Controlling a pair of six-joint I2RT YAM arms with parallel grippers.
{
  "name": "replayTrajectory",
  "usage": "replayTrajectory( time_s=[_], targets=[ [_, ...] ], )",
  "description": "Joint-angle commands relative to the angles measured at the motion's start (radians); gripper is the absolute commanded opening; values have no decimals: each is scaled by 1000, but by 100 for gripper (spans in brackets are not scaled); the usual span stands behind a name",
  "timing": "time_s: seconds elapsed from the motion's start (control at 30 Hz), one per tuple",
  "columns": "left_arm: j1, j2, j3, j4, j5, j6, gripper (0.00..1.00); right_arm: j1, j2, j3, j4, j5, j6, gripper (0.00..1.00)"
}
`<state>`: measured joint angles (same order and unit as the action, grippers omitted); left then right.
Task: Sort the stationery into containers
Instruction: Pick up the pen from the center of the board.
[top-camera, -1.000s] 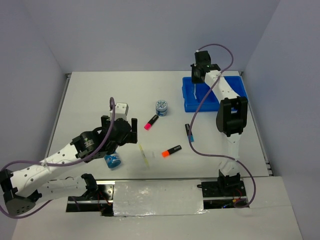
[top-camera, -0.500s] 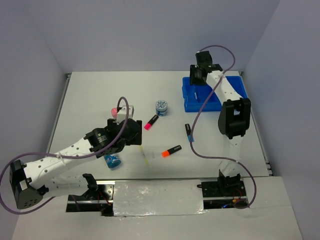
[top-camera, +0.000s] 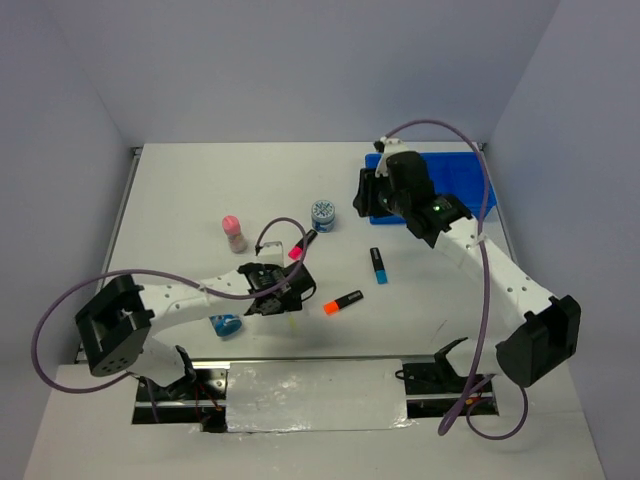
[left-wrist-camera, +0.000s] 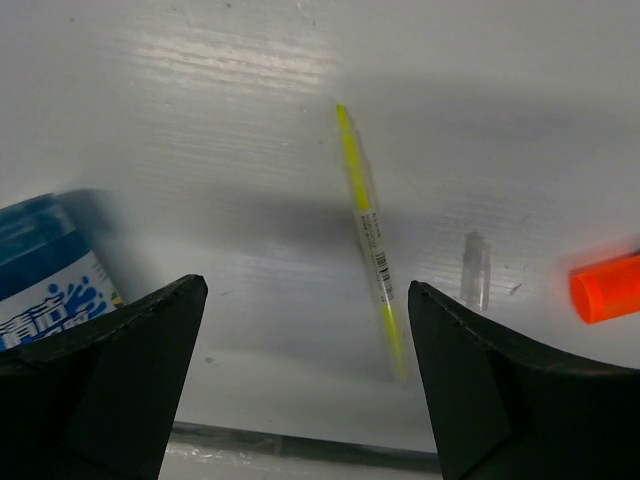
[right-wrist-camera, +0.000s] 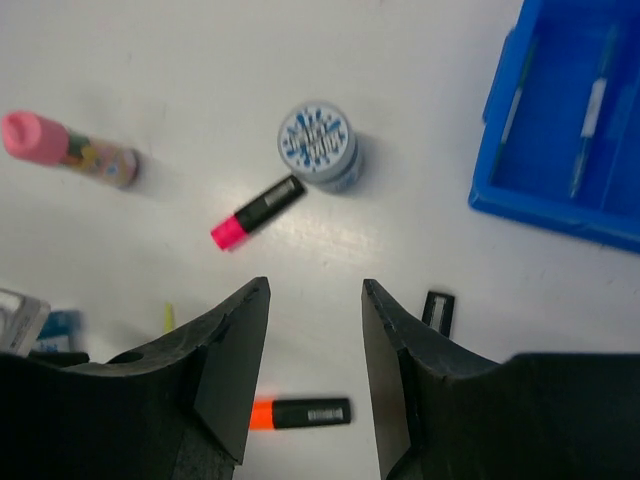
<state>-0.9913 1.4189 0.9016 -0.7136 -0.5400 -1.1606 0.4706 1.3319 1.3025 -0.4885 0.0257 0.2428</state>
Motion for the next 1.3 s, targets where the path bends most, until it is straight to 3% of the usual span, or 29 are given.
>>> replayTrajectory(
  time_s=[0.0,0.37,0.4,0.57,0.67,0.73,0.8,0.9,1.1,1.27],
  targets=[
    [-29,77,29,31,16,-131,95,19,-42,-115,42,-13,32,50],
    [-52,215,48,6,-23,-286,81,30,-164,-243,73,-82,26,49],
    [-52,222,49,11,-20,-283,73,33,-172,-247,76,-84,24,49],
    [-52,282,49,45,18,-271,59,40,-197,-253,80,-136,23,48],
    [-53,287,34,62,37,-266,43,53,-217,-262,85,-187,24,47],
    [-53,270,-3,68,46,-272,22,71,-230,-269,80,-190,32,47],
    [-61,189,-64,72,41,-287,8,91,-250,-284,73,-187,42,47],
    [-67,94,-98,37,19,-300,0,126,-266,-304,68,-167,65,47],
    [-76,-227,-115,-39,-87,-148,0,252,-231,-344,39,-28,139,48],
    [-78,-477,-64,-127,-175,11,0,439,-105,-368,28,141,278,47]
  ],
)
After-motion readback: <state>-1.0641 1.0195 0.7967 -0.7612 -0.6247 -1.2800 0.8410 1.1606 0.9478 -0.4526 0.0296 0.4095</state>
